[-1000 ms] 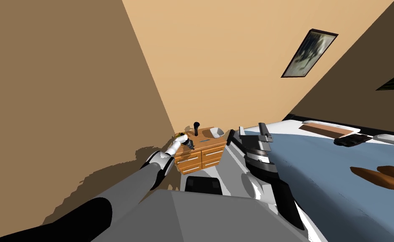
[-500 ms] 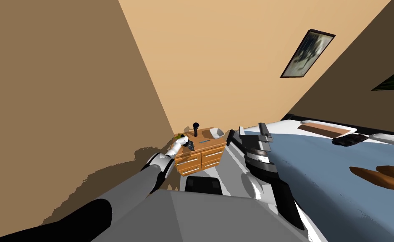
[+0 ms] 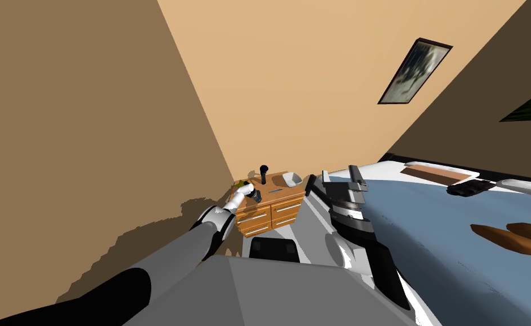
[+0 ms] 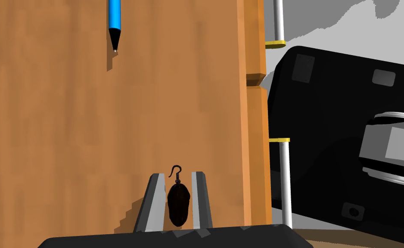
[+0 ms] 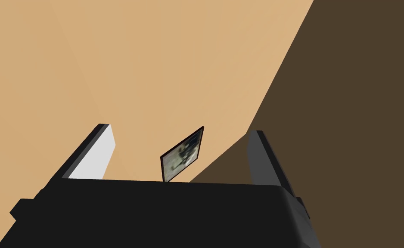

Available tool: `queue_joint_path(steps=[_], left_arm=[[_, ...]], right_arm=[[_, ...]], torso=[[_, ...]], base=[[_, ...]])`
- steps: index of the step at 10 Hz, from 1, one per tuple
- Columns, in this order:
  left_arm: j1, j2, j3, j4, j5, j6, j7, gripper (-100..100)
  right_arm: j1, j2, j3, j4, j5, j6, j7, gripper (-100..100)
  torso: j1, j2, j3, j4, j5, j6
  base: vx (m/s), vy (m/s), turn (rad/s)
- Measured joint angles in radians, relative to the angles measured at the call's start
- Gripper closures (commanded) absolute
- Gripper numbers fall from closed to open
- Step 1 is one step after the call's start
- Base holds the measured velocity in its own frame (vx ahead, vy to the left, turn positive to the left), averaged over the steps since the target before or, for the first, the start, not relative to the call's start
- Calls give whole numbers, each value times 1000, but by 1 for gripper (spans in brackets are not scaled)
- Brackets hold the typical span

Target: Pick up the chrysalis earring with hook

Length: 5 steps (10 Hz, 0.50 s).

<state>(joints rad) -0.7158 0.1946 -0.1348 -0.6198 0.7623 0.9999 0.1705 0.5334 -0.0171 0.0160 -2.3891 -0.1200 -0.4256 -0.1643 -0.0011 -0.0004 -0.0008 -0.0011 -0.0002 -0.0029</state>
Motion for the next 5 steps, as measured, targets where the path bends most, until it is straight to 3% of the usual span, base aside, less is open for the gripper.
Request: queue_joint_path(steps=[1,2,4,5], left_arm=[[0,0,0,0,0,0,0,0],[0,0,0,0,0,0,0,100],[-20,21,-6,-12,15,34,11,100],[-22,23,-5,-10,17,36,11,0]], right_arm=[[0,0,0,0,0,0,0,0],[0,0,0,0,0,0,0,0],[0,0,0,0,0,0,0,0],[0,0,0,0,0,0,0,0]], torso=[[0,0,0,0,0,0],[0,0,0,0,0,0],[1,5,3,1,0,0],[1,3,2,1,0,0]], base=[[0,0,0],[-49,1,71],[-56,6,41],[-6,2,0]])
